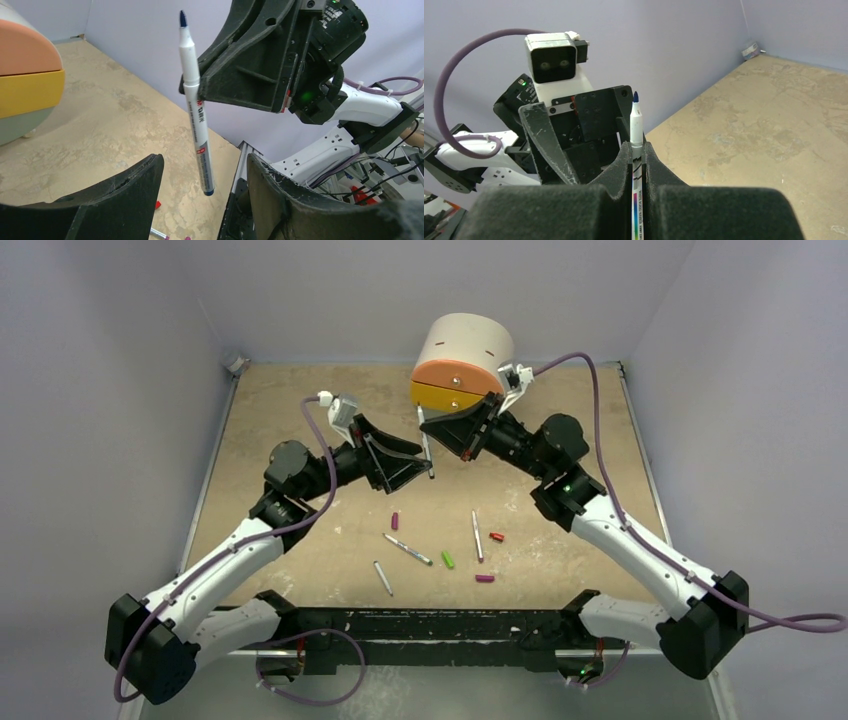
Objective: Insert the pens into the pen caps
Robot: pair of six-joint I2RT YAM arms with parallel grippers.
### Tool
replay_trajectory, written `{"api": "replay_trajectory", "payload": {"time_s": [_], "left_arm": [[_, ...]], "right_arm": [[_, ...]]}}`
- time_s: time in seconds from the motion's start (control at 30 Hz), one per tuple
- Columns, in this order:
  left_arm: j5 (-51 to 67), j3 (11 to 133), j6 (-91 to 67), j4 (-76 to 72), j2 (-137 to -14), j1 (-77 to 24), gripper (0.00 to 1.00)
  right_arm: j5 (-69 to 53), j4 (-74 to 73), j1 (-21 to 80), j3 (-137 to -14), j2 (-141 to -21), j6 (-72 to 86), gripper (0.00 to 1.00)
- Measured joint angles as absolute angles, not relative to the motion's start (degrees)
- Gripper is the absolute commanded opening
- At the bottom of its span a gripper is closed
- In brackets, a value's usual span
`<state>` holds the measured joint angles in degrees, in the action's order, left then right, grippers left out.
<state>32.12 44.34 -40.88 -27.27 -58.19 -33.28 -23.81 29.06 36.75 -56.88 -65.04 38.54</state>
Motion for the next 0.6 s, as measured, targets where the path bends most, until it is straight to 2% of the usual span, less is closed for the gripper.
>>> {"api": "replay_trajectory", "payload": {"time_s": [0.17,0.27,0.3,0.47,0.6], "left_arm": [[32.08,44.34,-40.93,-28.77,-59.07,-33.85,0.61],[31.66,44.34,-41.06,-29.5,-59.92,-33.98,0.55],[31.35,44.34,-41.28,-29.65,-60.2,-34.02,0.5],[29.89,44.34,-43.86,-32.12,-62.15,-34.2,0.0],[28.88,44.36,-44.45,-32.27,-62.76,-34.15,0.0]], "right_arm": [[-24.21,30.55,36.75,-56.88,-67.16,39.29,0.0],[-24.67,30.79,36.75,-57.08,-68.07,39.38,0.0],[-24.86,30.79,36.75,-57.21,-68.31,39.44,0.0],[-25.19,31.38,36.75,-57.32,-69.01,39.88,0.0],[-25.17,32.01,36.71,-57.32,-68.95,39.83,0.0]]}}
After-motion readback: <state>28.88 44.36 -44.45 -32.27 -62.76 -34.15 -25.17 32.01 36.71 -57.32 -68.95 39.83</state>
